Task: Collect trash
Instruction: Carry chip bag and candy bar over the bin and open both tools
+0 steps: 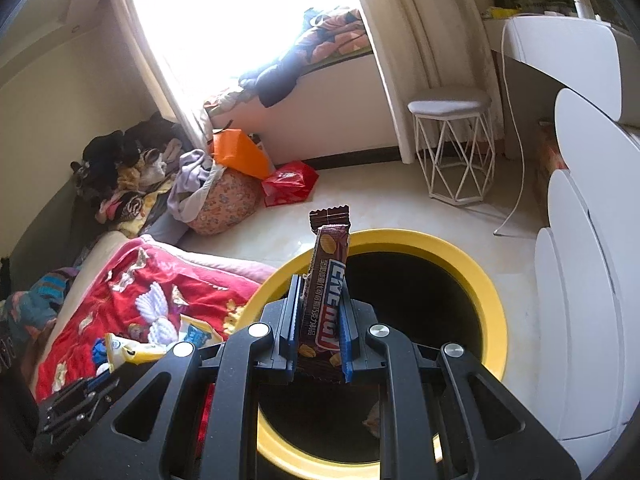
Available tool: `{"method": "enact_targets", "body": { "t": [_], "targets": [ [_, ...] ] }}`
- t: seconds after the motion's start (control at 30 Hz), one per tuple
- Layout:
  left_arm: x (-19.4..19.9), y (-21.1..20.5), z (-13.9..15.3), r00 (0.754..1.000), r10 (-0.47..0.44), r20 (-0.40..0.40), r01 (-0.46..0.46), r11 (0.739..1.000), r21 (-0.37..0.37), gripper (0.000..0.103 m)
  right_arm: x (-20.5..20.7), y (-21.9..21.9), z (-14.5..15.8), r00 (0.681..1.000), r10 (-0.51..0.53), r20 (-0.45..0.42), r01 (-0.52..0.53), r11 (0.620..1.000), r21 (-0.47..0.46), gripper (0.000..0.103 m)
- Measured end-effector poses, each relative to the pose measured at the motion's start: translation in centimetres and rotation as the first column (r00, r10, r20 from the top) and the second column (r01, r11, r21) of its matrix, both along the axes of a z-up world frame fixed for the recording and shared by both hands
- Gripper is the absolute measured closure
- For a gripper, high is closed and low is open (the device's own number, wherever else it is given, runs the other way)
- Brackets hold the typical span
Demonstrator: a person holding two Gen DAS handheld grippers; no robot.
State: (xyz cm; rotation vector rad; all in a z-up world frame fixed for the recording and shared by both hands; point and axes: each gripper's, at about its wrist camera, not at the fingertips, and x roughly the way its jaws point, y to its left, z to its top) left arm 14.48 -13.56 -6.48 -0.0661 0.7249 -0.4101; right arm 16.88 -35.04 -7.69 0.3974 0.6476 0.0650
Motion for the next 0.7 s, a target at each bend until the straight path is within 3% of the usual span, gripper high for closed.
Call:
{"method": "enact_targets", "body": {
  "t": [0.6,0.7],
  "targets": [
    [1.6,-4.8,-3.0,0.994,-0.084,-0.070,0.088,0.995,0.055,0.092,2.7,-3.2,-2.9,0.997,0.000,-0.079,0.003,0.999,0.038,0.085],
    [2.0,-5.7,-3.7,0.991,-0.103,-0.082,0.107,0.993,0.053,0.091,3.1,-3.7,-3.4,0.995,0.009,-0.100,-0.004,0.999,0.050,0.080]
  ]
}}
